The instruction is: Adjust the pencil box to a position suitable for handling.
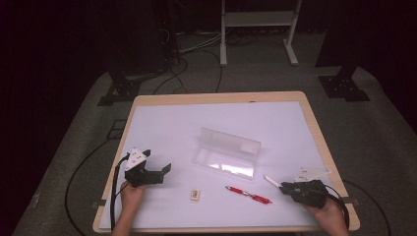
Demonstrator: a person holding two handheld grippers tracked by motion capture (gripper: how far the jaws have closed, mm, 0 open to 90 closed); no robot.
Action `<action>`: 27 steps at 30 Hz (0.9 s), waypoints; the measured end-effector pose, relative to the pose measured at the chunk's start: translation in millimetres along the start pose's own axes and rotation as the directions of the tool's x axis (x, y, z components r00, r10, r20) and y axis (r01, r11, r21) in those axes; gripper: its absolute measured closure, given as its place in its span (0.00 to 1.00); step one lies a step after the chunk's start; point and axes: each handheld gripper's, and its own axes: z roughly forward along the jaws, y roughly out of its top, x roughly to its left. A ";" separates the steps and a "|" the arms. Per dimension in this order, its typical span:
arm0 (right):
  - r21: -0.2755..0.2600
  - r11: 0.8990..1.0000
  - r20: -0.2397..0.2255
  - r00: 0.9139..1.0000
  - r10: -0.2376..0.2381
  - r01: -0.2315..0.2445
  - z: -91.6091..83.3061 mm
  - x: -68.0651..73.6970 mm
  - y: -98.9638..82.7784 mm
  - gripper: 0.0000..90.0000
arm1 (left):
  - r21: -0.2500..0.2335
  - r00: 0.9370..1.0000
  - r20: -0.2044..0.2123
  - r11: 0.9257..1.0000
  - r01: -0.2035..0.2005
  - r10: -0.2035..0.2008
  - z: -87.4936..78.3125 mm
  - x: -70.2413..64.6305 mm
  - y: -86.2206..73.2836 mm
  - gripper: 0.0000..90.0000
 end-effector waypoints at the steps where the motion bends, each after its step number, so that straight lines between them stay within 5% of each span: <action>1: -0.002 1.000 0.000 1.000 0.001 -0.001 0.0 -0.7 -0.2 0.86 | 0.000 1.000 0.000 1.000 -0.001 0.001 0.0 0.0 0.0 0.00; 13: -0.035 0.999 -0.036 0.999 0.033 -0.034 -7.5 -3.2 3.4 0.87 | 0.000 1.000 0.001 1.000 -0.001 0.001 0.0 0.1 0.1 0.00; 27: -0.113 0.992 -0.043 0.997 -0.069 0.064 -31.5 2.0 53.6 0.87 | 0.002 1.000 -0.001 1.000 0.002 -0.002 0.1 0.0 0.0 0.00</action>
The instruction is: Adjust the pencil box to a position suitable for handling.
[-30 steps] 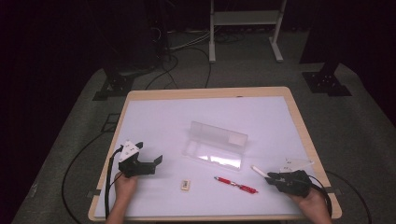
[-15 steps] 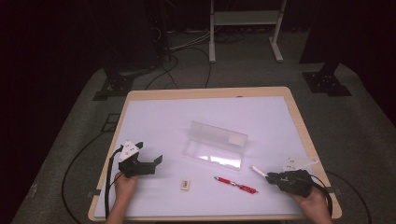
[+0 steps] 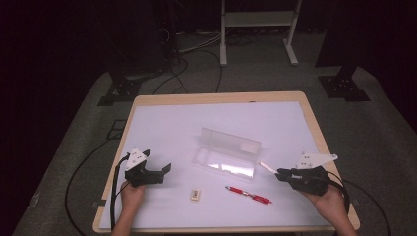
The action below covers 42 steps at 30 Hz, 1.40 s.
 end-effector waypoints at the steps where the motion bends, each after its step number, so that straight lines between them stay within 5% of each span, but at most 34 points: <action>1: -0.002 1.000 -0.002 1.000 -0.004 0.004 0.2 0.1 3.1 0.87 | -0.001 1.000 0.000 1.000 0.001 -0.001 0.0 0.0 0.0 0.00; 18: 0.013 0.995 -0.054 0.994 -0.100 0.101 17.3 -0.6 60.2 0.87 | -0.003 1.000 0.002 1.000 0.003 -0.003 0.0 0.3 -0.1 0.00; 42: 0.011 0.993 -0.089 0.989 -0.116 0.117 41.6 -5.2 85.8 0.87 | -0.004 1.000 0.003 1.000 0.005 -0.005 0.0 0.4 0.0 0.00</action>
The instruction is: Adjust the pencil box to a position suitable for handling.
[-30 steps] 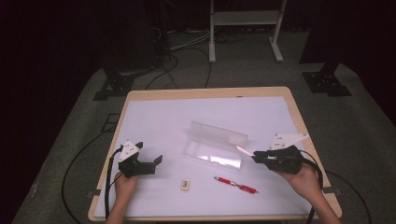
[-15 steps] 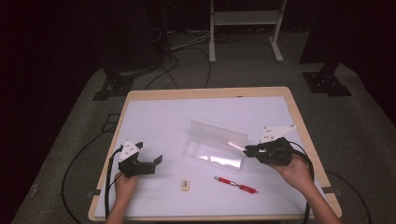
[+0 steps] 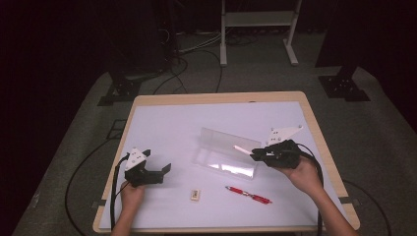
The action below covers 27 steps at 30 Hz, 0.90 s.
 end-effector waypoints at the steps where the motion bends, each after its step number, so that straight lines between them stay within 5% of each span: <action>1: 0.000 1.000 -0.001 1.000 0.000 0.000 0.6 -0.4 0.4 0.87 | 0.001 1.000 0.000 1.000 -0.001 0.001 0.0 0.0 0.0 0.00; 27: 0.015 1.000 -0.024 1.000 -0.005 0.005 23.5 -10.8 13.4 0.87 | 0.000 1.000 0.001 1.000 -0.001 0.001 -0.1 0.0 0.0 0.00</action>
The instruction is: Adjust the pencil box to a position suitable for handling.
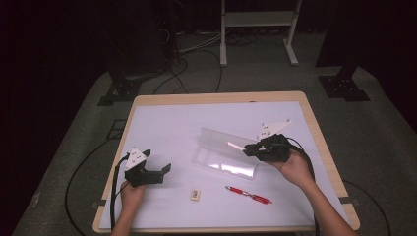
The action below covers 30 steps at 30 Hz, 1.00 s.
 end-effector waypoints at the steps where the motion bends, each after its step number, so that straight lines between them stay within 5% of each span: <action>1: 0.006 1.000 -0.003 1.000 -0.001 0.001 2.4 -1.2 0.1 0.87 | 0.001 1.000 0.000 1.000 -0.001 0.001 0.0 0.1 0.0 0.00; 30: 0.069 0.998 -0.043 0.999 0.005 -0.002 45.4 -11.2 -3.1 0.87 | -0.001 1.000 0.001 1.000 0.001 -0.001 0.0 0.2 0.0 0.00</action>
